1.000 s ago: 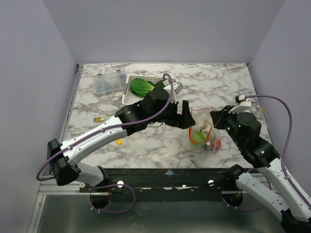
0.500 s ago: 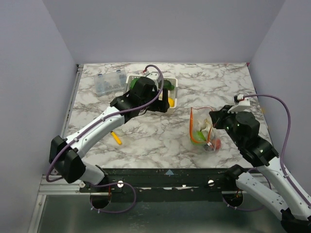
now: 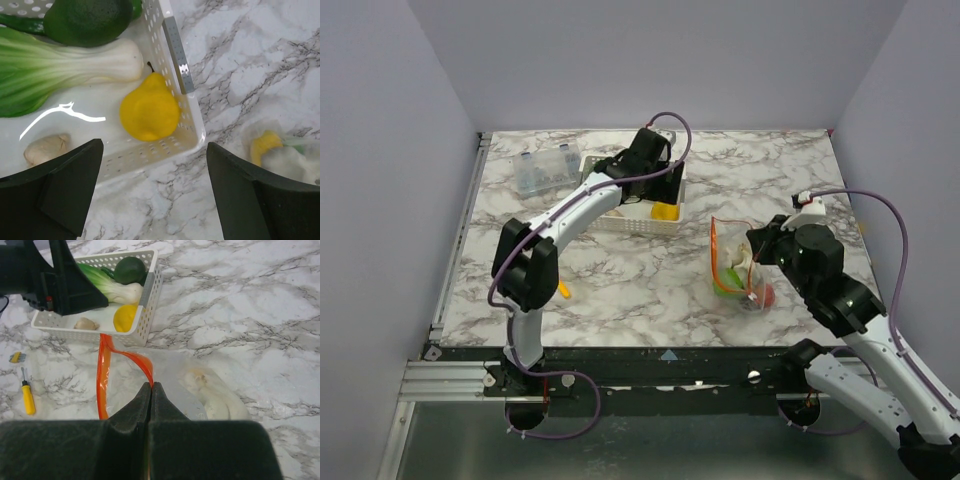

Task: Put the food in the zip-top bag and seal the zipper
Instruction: Pick up the fake fruit from the bin.

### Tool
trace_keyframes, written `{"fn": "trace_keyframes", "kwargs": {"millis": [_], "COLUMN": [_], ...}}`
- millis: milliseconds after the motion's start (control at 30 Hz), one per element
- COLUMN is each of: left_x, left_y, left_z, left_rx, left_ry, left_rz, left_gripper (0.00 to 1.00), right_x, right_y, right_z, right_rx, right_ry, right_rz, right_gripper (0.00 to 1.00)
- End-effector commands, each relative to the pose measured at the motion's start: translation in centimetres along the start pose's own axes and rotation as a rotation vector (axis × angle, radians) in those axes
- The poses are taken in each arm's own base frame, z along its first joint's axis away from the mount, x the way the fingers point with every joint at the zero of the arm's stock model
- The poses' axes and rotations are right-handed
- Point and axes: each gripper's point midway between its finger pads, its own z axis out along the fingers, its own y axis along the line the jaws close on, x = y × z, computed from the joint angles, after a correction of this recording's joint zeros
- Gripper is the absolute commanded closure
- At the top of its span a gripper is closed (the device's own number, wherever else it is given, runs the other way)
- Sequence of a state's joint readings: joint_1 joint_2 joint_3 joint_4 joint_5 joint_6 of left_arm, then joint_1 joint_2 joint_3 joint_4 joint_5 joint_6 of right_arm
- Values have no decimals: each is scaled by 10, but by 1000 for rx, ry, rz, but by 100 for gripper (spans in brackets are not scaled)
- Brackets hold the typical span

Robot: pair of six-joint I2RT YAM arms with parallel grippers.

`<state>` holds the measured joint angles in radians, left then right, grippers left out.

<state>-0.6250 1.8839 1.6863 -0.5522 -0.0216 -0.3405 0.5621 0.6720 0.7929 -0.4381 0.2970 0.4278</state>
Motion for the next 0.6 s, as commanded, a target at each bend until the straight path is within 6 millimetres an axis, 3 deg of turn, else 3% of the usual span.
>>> {"fn": "trace_keyframes", "kwargs": {"millis": [0,133,333,567], "left_x": [-11,-6,17,46], "left_y": [3,8,14,0], "left_z": [22,43,65,84], "left_rx": [25,20,-17,67], "left_ry": [43,92,162,249], "left_rz": [-21,-81,-147,-203], "left_gripper": [15,15,18,18], "right_x": [-4,-3,0,-2], "right_y": [2,4,6,8], "right_z": [1,3,6,3], "right_rx": [-1,-8,-18,-33], "right_ry": [3,7,19,10], "right_rz": [-19,-23,-29,-27], "right_gripper": [99,99,99,99]}}
